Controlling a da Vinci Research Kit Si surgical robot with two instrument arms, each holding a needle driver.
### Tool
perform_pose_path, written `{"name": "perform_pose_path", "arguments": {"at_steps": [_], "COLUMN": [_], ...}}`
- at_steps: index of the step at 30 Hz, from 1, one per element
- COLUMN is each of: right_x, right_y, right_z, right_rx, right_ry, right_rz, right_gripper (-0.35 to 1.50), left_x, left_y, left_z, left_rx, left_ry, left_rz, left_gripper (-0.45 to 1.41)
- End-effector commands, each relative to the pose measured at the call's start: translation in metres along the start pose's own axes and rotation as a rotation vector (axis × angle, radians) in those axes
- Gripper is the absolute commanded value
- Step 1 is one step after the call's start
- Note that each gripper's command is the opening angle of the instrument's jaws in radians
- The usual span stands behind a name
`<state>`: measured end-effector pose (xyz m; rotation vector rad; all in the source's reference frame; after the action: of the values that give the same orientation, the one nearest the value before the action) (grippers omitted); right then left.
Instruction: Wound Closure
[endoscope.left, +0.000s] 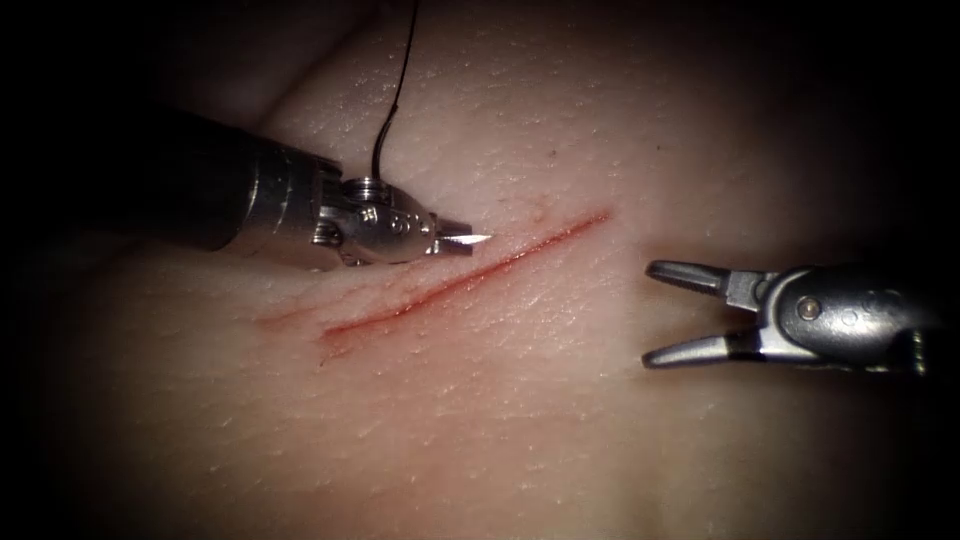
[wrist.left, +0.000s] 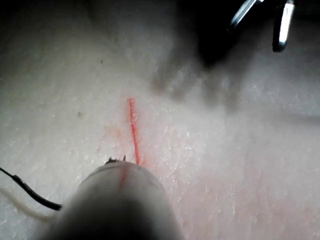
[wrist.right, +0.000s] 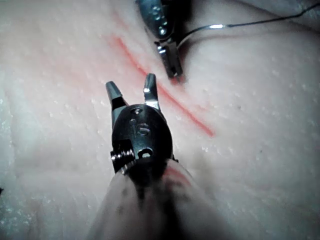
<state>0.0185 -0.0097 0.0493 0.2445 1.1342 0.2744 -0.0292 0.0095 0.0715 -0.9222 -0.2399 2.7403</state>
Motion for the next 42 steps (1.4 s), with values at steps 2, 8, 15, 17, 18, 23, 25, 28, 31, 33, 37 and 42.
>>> {"name": "perform_pose_path", "arguments": {"at_steps": [2, 8, 15, 17, 18, 23, 25, 28, 31, 33, 37, 42], "right_x": [-0.0002, -0.0003, -0.0003, -0.0003, -0.0002, 0.0003, 0.0004, 0.0005, 0.0005, 0.0004, 0.0004, 0.0008], "right_y": [-0.0002, 0.0001, 0.0014, 0.0018, 0.0019, 0.0028, 0.003, 0.0035, 0.004, 0.0044, 0.0049, 0.006], "right_z": [0.0009, 0.0013, 0.0014, 0.0014, 0.0014, 0.002, 0.0023, 0.0029, 0.0033, 0.0035, 0.0039, 0.0048], "right_rx": [-0.01, -0.052, -0.073, -0.076, -0.077, -0.091, -0.093, -0.075, -0.051, -0.047, -0.004, 0.104], "right_ry": [0.014, 0.059, 0.076, 0.078, 0.077, 0.093, 0.095, 0.112, 0.145, 0.176, 0.216, 0.273], "right_rz": [0.019, 0.099, 0.154, 0.175, 0.182, 0.238, 0.269, 0.323, 0.375, 0.414, 0.472, 0.539], "right_gripper": [0.48, 0.86, 1.03, 1.03, 1.05, 1.17, 1.17, 1.17, 1.17, 1.13, 1.12, 1.1], "left_x": [0.0003, 0.0014, 0.0025, 0.003, 0.0031, 0.0038, 0.004, 0.0043, 0.0044, 0.0045, 0.0047, 0.0052], "left_y": [0.0005, 0.0009, 0.0025, 0.003, 0.0032, 0.0043, 0.0046, 0.005, 0.0056, 0.006, 0.0066, 0.0073], "left_z": [-0.0007, -0.0051, -0.008, -0.0083, -0.0084, -0.0087, -0.0087, -0.0089, -0.0093, -0.0095, -0.0101, -0.0109], "left_rx": [-0.012, -0.037, -0.083, -0.087, -0.091, -0.107, -0.109, -0.103, -0.098, -0.096, -0.086, -0.091], "left_ry": [0.054, 0.218, 0.451, 0.526, 0.553, 0.677, 0.702, 0.741, 0.791, 0.842, 0.914, 0.997], "left_rz": [0.022, 0.087, 0.161, 0.201, 0.211, 0.258, 0.272, 0.292, 0.317, 0.342, 0.401, 0.45], "left_gripper": [-0.45, -0.45, -0.45, -0.45, -0.45, -0.45, -0.45, -0.45, -0.45, -0.45, -0.45, -0.45]}}
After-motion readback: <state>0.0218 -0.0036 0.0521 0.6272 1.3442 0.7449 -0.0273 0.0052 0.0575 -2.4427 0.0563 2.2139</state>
